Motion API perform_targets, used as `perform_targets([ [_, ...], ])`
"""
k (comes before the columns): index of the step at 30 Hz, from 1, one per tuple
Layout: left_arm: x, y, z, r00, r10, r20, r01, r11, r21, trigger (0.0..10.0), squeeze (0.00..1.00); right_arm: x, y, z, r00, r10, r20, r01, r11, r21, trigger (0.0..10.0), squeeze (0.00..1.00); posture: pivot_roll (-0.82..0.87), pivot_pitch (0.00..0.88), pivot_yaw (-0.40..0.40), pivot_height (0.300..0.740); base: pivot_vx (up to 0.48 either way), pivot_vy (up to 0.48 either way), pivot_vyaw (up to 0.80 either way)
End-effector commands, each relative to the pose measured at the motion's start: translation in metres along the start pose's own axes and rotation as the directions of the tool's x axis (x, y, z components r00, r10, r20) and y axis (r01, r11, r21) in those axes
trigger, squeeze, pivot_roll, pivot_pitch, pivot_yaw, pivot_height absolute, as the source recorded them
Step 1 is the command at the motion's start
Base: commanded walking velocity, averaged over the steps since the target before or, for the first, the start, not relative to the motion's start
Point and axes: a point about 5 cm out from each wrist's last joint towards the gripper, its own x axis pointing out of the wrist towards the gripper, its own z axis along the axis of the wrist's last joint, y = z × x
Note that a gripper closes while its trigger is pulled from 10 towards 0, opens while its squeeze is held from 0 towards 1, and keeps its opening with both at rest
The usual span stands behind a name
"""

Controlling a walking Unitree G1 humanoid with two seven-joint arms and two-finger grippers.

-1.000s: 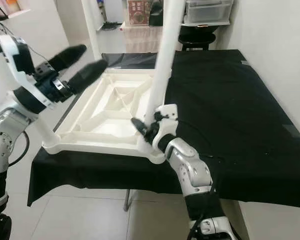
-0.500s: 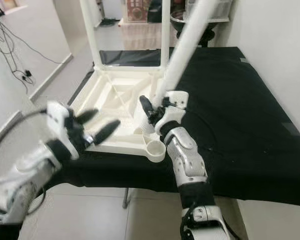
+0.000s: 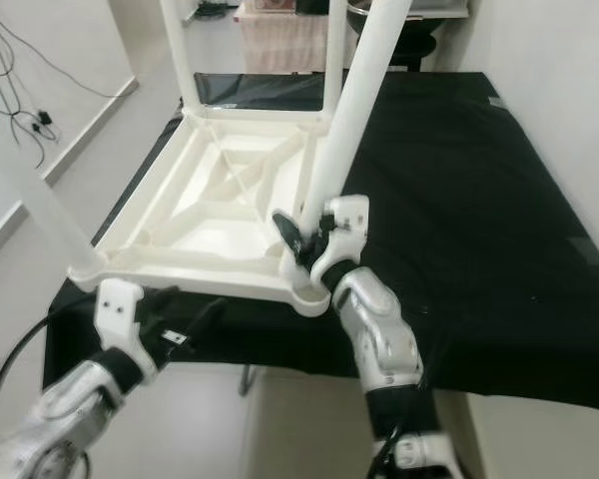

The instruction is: Building children table

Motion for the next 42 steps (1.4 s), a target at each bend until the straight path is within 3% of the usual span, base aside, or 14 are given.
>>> perform_targets([
  [1, -0.002, -0.002, 0.000, 1.000, -0.018, -0.005, 0.019, 0.999, 0.038, 10.0, 0.00, -0.006, 0.000, 0.003, 1.000, -0.010, 0.023, 0.010, 1.000, 0.021, 10.0, 0.00, -0.03, 0.186, 0.070, 0.740, 0.000, 0.000, -0.80],
  [11, 0.021, -0.008, 0.015, 0.994, -0.079, 0.075, 0.073, 0.995, 0.071, 10.0, 0.00, -0.004, 0.012, 0.016, 0.996, 0.036, 0.078, -0.037, 0.999, 0.005, 10.0, 0.00, -0.05, 0.117, 0.095, 0.740, 0.281, 0.000, -0.13],
  [13, 0.023, -0.011, 0.019, 0.992, -0.085, 0.094, 0.078, 0.994, 0.079, 10.0, 0.00, -0.002, 0.021, 0.024, 0.988, 0.116, 0.107, -0.119, 0.993, 0.020, 10.0, 0.00, -0.04, 0.108, 0.089, 0.740, 0.292, 0.000, 0.00],
  [21, 0.021, -0.010, 0.019, 0.992, -0.085, 0.098, 0.077, 0.993, 0.088, 10.0, 0.00, -0.003, 0.033, 0.033, 0.962, 0.237, 0.133, -0.242, 0.970, 0.027, 10.0, 0.00, -0.04, 0.111, 0.085, 0.740, 0.294, 0.000, 0.00],
  [23, 0.017, -0.009, 0.016, 0.994, -0.077, 0.077, 0.070, 0.994, 0.089, 10.0, 0.00, -0.007, 0.039, 0.037, 0.933, 0.340, 0.119, -0.338, 0.940, -0.035, 10.0, 0.00, -0.04, 0.118, 0.082, 0.740, 0.150, 0.000, 0.40],
  [29, 0.009, -0.018, 0.005, 0.992, -0.126, 0.013, 0.125, 0.988, 0.095, 10.0, 0.00, -0.014, 0.035, 0.042, 0.909, 0.404, 0.105, -0.401, 0.915, -0.051, 10.0, 0.00, -0.03, 0.125, 0.080, 0.740, 0.000, 0.000, 0.27],
  [33, -0.002, -0.028, 0.000, 0.974, -0.224, -0.045, 0.227, 0.970, 0.086, 10.0, 0.00, -0.032, 0.037, 0.048, 0.814, 0.576, 0.069, -0.575, 0.817, -0.040, 10.0, 0.00, -0.03, 0.132, 0.085, 0.740, 0.000, 0.000, 0.00],
  [37, -0.010, -0.033, -0.004, 0.955, -0.282, -0.087, 0.289, 0.953, 0.085, 10.0, 0.00, -0.042, 0.039, 0.047, 0.742, 0.670, 0.013, -0.670, 0.742, -0.029, 10.0, 0.00, -0.02, 0.135, 0.088, 0.740, 0.000, 0.000, 0.00],
  [39, -0.013, -0.033, -0.004, 0.956, -0.279, -0.092, 0.286, 0.955, 0.079, 10.0, 0.00, -0.045, 0.040, 0.046, 0.718, 0.696, -0.012, -0.696, 0.717, -0.029, 10.0, 0.00, -0.02, 0.135, 0.089, 0.740, 0.000, 0.000, 0.00],
  [42, -0.015, -0.033, -0.004, 0.956, -0.277, -0.097, 0.284, 0.956, 0.072, 10.0, 0.00, -0.046, 0.040, 0.044, 0.713, 0.700, -0.031, -0.701, 0.713, -0.032, 10.0, 0.00, -0.02, 0.137, 0.092, 0.740, 0.000, 0.000, 0.00],
])
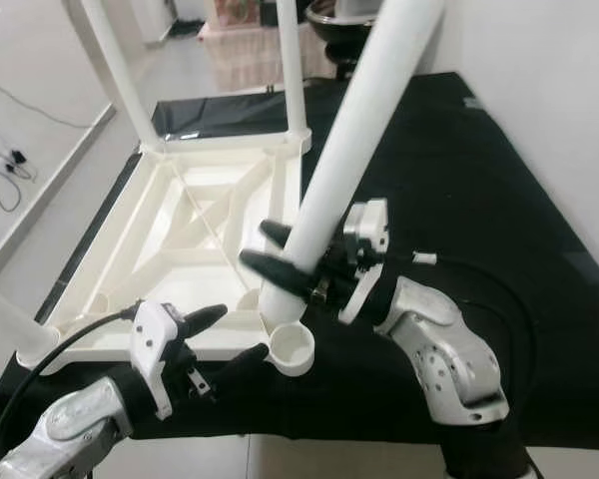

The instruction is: Building children table

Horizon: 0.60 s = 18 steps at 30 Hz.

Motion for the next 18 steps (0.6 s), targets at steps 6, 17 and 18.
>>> perform_targets([
  [6, -0.015, -0.002, -0.006, 0.999, -0.004, -0.053, 0.000, 0.997, -0.080, 10.0, 0.00, 0.001, 0.010, -0.008, 0.994, 0.083, -0.068, -0.083, 0.997, 0.001, 10.0, 0.00, -0.02, 0.141, 0.095, 0.740, 0.000, -0.472, 0.00],
  [17, -0.032, 0.010, -0.018, 0.964, 0.225, -0.140, -0.230, 0.973, -0.022, 10.0, 0.00, 0.015, 0.008, -0.021, 0.989, 0.073, -0.131, -0.079, 0.996, -0.039, 10.0, 0.00, -0.01, 0.151, 0.099, 0.740, 0.000, 0.000, 0.29],
  [18, -0.032, 0.010, -0.018, 0.963, 0.228, -0.141, -0.234, 0.972, -0.026, 10.0, 0.00, 0.016, 0.011, -0.021, 0.986, 0.098, -0.135, -0.104, 0.994, -0.038, 10.0, 0.00, -0.01, 0.151, 0.099, 0.740, 0.000, 0.000, 0.80],
])
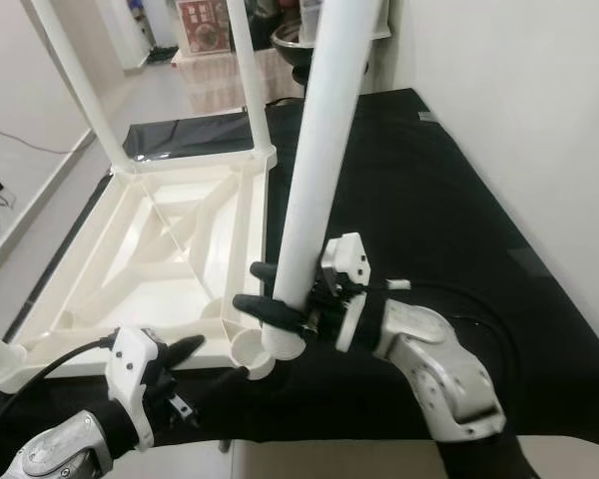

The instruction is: Building children table

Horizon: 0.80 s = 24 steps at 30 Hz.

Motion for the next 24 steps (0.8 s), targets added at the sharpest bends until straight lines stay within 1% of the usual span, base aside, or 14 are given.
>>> perform_targets([
  [1, -0.006, 0.003, -0.004, 0.999, 0.017, -0.036, -0.017, 1.000, 0.005, 10.0, 0.00, 0.008, 0.011, 0.004, 0.995, 0.094, 0.013, -0.094, 0.995, -0.020, 10.0, 0.00, -0.01, 0.155, 0.099, 0.740, 0.000, 0.000, 0.80],
  [2, -0.008, 0.000, -0.005, 0.999, -0.001, -0.040, 0.001, 1.000, 0.000, 10.0, 0.00, 0.008, 0.012, 0.004, 0.994, 0.108, 0.014, -0.108, 0.994, -0.012, 10.0, 0.00, -0.01, 0.155, 0.099, 0.740, 0.000, 0.000, 0.80],
  [3, -0.010, -0.005, -0.005, 0.998, -0.049, -0.048, 0.049, 0.999, -0.005, 10.0, 0.00, 0.007, 0.014, 0.005, 0.991, 0.135, 0.014, -0.135, 0.991, -0.002, 10.0, 0.00, -0.01, 0.162, 0.098, 0.740, 0.000, 0.000, 0.80],
  [5, -0.010, -0.005, -0.005, 0.998, -0.049, -0.048, 0.049, 0.999, -0.005, 10.0, 0.00, 0.007, 0.014, 0.005, 0.991, 0.135, 0.014, -0.135, 0.991, -0.002, 10.0, 0.00, -0.01, 0.162, 0.098, 0.740, 0.000, 0.000, 0.80],
  [6, -0.015, -0.010, -0.007, 0.993, -0.102, -0.064, 0.101, 0.995, -0.025, 10.0, 0.00, 0.004, 0.017, 0.006, 0.983, 0.182, 0.018, -0.183, 0.983, 0.018, 10.0, 0.00, -0.01, 0.168, 0.094, 0.740, 0.000, 0.000, 0.80],
  [7, -0.015, -0.010, -0.007, 0.993, -0.102, -0.064, 0.101, 0.995, -0.025, 10.0, 0.00, 0.004, 0.017, 0.006, 0.983, 0.182, 0.018, -0.183, 0.983, 0.018, 10.0, 0.00, -0.01, 0.168, 0.094, 0.740, 0.000, 0.000, 0.80],
  [10, -0.021, -0.010, -0.010, 0.991, -0.103, -0.085, 0.100, 0.994, -0.036, 10.0, 0.00, 0.000, 0.018, 0.007, 0.973, 0.232, 0.016, -0.233, 0.972, 0.036, 10.0, 0.00, 0.00, 0.177, 0.091, 0.740, 0.000, 0.000, 0.80],
  [12, -0.021, -0.011, -0.010, 0.991, -0.103, -0.084, 0.100, 0.994, -0.035, 10.0, 0.00, -0.001, 0.017, 0.007, 0.973, 0.232, 0.015, -0.233, 0.972, 0.034, 10.0, 0.00, 0.00, 0.178, 0.091, 0.740, 0.000, 0.000, 0.80],
  [15, -0.019, -0.012, -0.009, 0.991, -0.108, -0.075, 0.106, 0.994, -0.029, 10.0, 0.00, -0.002, 0.012, 0.008, 0.979, 0.204, 0.032, -0.205, 0.978, 0.039, 10.0, 0.00, 0.00, 0.181, 0.091, 0.740, 0.000, 0.000, 0.80],
  [17, -0.017, -0.012, -0.009, 0.991, -0.114, -0.070, 0.113, 0.993, -0.022, 10.0, 0.00, -0.003, 0.010, 0.008, 0.981, 0.192, 0.029, -0.193, 0.980, 0.041, 10.0, 0.00, 0.00, 0.186, 0.090, 0.740, 0.000, 0.000, 0.00],
  [19, -0.011, -0.012, -0.006, 0.988, -0.143, -0.056, 0.143, 0.990, 0.004, 10.0, 0.00, -0.012, 0.009, 0.006, 0.982, 0.187, 0.012, -0.187, 0.981, 0.049, 10.0, 0.00, 0.00, 0.189, 0.091, 0.740, 0.000, 0.000, 0.00],
  [20, -0.011, -0.012, -0.006, 0.988, -0.143, -0.056, 0.143, 0.990, 0.004, 10.0, 0.00, -0.012, 0.009, 0.006, 0.982, 0.187, 0.012, -0.187, 0.981, 0.049, 10.0, 0.00, 0.00, 0.189, 0.091, 0.740, 0.000, 0.000, 0.00],
  [24, -0.008, -0.013, -0.003, 0.981, -0.187, -0.054, 0.188, 0.982, 0.016, 10.0, 0.00, -0.023, 0.011, 0.006, 0.978, 0.210, -0.002, -0.210, 0.975, 0.071, 10.0, 0.00, 0.00, 0.189, 0.096, 0.740, 0.000, 0.000, 0.00],
])
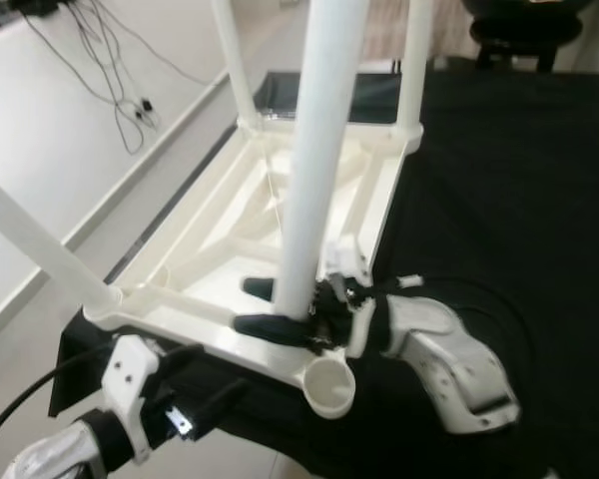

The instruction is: Building children table

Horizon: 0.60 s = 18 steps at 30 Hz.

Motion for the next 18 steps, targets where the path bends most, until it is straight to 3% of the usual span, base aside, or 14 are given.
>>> perform_targets([
  [1, -0.004, 0.003, -0.008, 0.999, 0.002, -0.051, -0.001, 1.000, 0.004, 10.0, 0.00, 0.006, 0.008, 0.000, 0.997, 0.069, 0.019, -0.069, 0.997, 0.018, 10.0, 0.00, 0.00, 0.189, 0.096, 0.740, 0.000, 0.000, 0.00],
  [8, -0.002, 0.005, -0.010, 0.997, -0.046, -0.055, 0.045, 0.999, -0.025, 10.0, 0.00, -0.004, 0.017, -0.008, 0.995, 0.098, -0.024, -0.097, 0.994, 0.055, 10.0, 0.00, -0.01, 0.187, 0.108, 0.740, 0.000, 0.000, 0.00],
  [18, -0.002, 0.007, -0.010, 0.996, -0.067, -0.054, 0.065, 0.997, -0.029, 10.0, 0.00, -0.010, 0.008, -0.021, 0.997, -0.047, -0.065, 0.049, 0.999, 0.024, 10.0, 0.00, -0.01, 0.190, 0.113, 0.740, 0.000, 0.000, 0.00],
])
